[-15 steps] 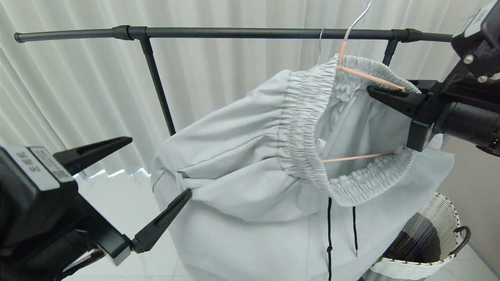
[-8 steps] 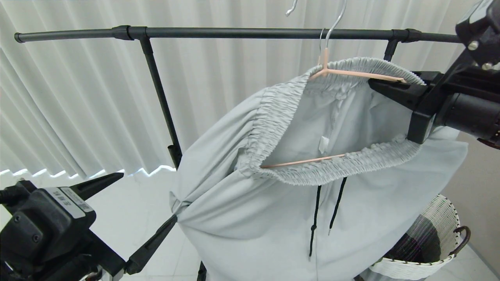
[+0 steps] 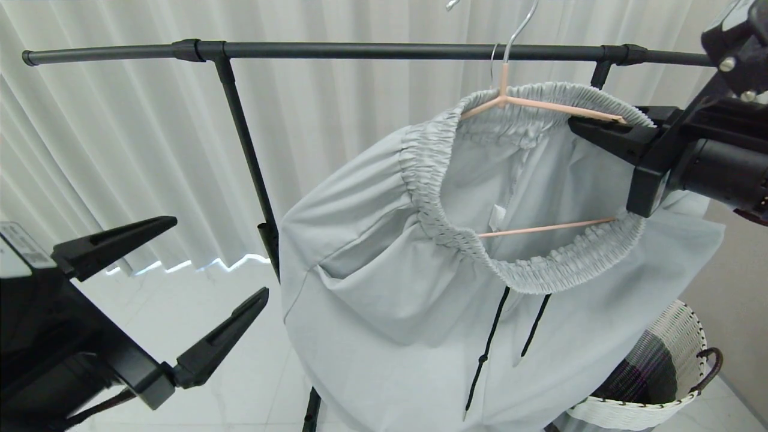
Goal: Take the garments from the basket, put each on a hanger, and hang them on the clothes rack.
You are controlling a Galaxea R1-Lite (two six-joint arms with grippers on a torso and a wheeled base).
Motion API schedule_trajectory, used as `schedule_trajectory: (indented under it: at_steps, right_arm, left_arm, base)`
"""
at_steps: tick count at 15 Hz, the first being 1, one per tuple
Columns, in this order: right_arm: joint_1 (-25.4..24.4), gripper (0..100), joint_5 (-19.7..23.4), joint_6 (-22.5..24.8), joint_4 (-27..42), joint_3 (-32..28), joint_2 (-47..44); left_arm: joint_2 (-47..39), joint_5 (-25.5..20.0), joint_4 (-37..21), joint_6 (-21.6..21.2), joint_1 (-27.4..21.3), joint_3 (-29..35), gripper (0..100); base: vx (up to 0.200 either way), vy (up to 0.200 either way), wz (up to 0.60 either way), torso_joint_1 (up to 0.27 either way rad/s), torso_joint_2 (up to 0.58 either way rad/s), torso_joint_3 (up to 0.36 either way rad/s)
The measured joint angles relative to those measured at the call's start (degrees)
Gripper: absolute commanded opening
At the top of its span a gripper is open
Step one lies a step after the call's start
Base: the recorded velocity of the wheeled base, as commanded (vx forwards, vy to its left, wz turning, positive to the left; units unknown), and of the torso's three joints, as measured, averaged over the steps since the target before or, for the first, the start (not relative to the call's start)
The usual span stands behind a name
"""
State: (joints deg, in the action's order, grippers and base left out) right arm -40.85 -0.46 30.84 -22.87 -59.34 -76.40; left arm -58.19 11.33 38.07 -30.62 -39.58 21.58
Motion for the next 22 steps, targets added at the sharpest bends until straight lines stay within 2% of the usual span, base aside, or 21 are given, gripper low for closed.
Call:
schedule_trajectory:
  at_steps: [3, 9, 10, 15, 17, 20, 22]
  right_arm:
    - [0.00, 0, 0.04, -0.20, 0.05, -0.96, -0.01]
    - [-1.84, 0, 0.06, -0.77, 0.02, -1.65, 0.41]
    - [-2.34, 0, 0.04, -0.77, 0.02, -1.66, 0.49]
    - [-2.86, 0, -0.35, -0.73, 0.24, -1.65, 0.99]
    - [-2.76, 0, -2.55, -0.77, 0.51, -1.46, 1.32]
    - [-2.47, 0, -2.79, -0.79, 0.62, -1.34, 1.71]
    - [-2.39, 0, -2.82, -0.82, 0.84, -1.32, 1.78]
  left_arm:
    - [-0.11, -0.11, -0.11, -1.83, 0.06, -6.03, 100]
    - [-8.68, -0.11, 0.24, 6.60, 1.77, -5.01, 100]
    - [-9.64, -0.20, 0.27, 6.92, 2.05, -4.50, 0]
    - [-11.35, -0.09, 0.24, 7.17, 6.90, -3.91, 0]
    - [-11.43, 0.05, 0.29, 7.01, 11.30, -3.89, 0]
    - [-10.74, 0.02, 0.40, 6.81, 18.31, -4.17, 0]
    - [-9.78, 0.00, 0.40, 6.73, 20.37, -4.30, 0]
  base:
    - [0.000, 0.000, 0.00, 0.000, 0.00, 0.000]
    - [0.000, 0.000, 0.00, 0.000, 0.00, 0.000]
    - [0.000, 0.000, 0.00, 0.000, 0.00, 0.000]
    - [0.000, 0.000, 0.00, 0.000, 0.00, 0.000]
    - [0.000, 0.000, 0.00, 0.000, 0.00, 0.000]
    - [0.000, 0.000, 0.00, 0.000, 0.00, 0.000]
    - [0.000, 0.000, 0.00, 0.000, 0.00, 0.000]
